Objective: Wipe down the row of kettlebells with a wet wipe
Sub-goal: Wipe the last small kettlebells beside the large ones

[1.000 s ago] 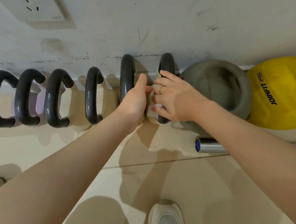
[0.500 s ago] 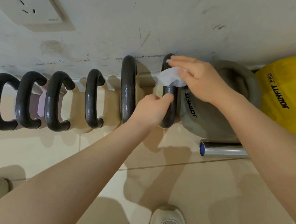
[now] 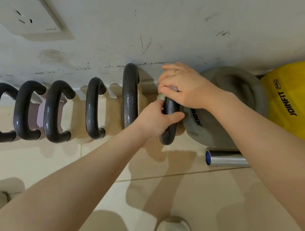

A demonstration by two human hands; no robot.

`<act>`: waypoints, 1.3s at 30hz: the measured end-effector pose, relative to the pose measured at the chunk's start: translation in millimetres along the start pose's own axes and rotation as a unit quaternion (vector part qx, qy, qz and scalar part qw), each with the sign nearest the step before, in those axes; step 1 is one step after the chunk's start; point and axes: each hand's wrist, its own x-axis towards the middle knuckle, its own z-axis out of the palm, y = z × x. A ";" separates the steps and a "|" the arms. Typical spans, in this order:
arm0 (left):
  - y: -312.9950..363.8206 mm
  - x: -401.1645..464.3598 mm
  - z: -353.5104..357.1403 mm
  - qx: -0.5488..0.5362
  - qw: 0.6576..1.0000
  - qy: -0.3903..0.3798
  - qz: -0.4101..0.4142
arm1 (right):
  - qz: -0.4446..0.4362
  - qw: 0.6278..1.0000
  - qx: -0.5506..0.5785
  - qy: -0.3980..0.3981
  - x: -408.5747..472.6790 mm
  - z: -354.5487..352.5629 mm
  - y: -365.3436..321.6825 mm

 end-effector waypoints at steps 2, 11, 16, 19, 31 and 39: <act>-11.2 -8.0 3.7 -0.009 1.000 0.004 0.009 | 0.027 0.998 0.056 0.010 6.8 -1.7 2.5; -31.2 -29.5 4.1 -0.038 0.999 0.019 0.018 | 0.096 0.971 0.214 -0.054 6.0 -16.1 -18.9; -30.7 -27.7 3.7 -0.031 0.999 0.030 0.025 | 0.213 0.946 0.245 0.023 23.3 -9.1 -19.4; -28.5 -23.3 4.2 -0.041 0.998 0.043 0.020 | 0.328 0.831 0.419 0.160 30.5 4.2 -25.3; -23.2 -8.5 5.7 -0.013 0.997 0.060 0.049 | 0.380 0.630 0.638 0.226 -13.4 24.3 -48.0; -11.7 0.8 6.2 -0.031 0.998 0.049 0.036 | 0.412 0.643 0.621 0.177 8.7 24.8 -28.1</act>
